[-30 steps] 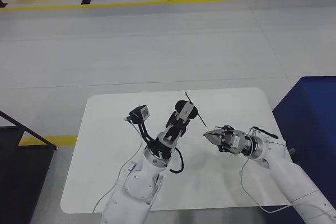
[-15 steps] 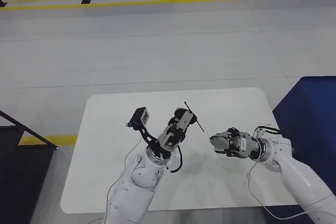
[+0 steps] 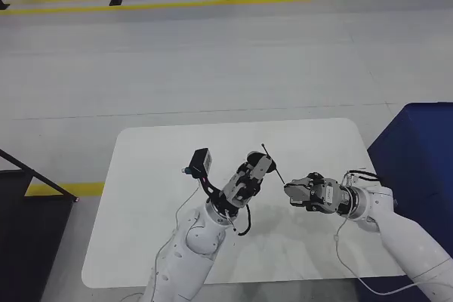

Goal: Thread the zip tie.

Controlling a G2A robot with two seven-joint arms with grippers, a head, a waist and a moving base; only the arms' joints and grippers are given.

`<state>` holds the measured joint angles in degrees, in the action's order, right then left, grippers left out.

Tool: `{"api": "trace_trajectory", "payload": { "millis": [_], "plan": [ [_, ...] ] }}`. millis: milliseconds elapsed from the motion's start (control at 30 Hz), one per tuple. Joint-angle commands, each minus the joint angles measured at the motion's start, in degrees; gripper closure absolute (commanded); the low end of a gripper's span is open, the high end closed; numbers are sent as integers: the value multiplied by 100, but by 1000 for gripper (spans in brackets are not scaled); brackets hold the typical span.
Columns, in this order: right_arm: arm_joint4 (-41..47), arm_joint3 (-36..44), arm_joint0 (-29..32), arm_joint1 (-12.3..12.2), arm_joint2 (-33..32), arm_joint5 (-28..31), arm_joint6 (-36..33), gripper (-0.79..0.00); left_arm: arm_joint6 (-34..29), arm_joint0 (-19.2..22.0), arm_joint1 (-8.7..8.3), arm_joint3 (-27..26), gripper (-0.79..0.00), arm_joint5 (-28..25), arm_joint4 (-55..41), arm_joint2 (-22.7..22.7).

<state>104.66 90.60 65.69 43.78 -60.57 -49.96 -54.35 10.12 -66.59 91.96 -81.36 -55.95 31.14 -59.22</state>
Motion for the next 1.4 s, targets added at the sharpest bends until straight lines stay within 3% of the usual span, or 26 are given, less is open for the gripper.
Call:
{"api": "trace_trajectory", "payload": {
  "millis": [0,433,1367],
  "plan": [
    [0,1,2,1,-3,-2,2,0,-73,7,-10,2,0,-24,-42,4],
    [0,1,2,1,-3,-2,2,0,-356,22,-68,13,0,-107,-195,-4],
    [0,1,2,1,-3,-2,2,0,-226,42,-93,7,0,-103,-49,48]
  ]
}}
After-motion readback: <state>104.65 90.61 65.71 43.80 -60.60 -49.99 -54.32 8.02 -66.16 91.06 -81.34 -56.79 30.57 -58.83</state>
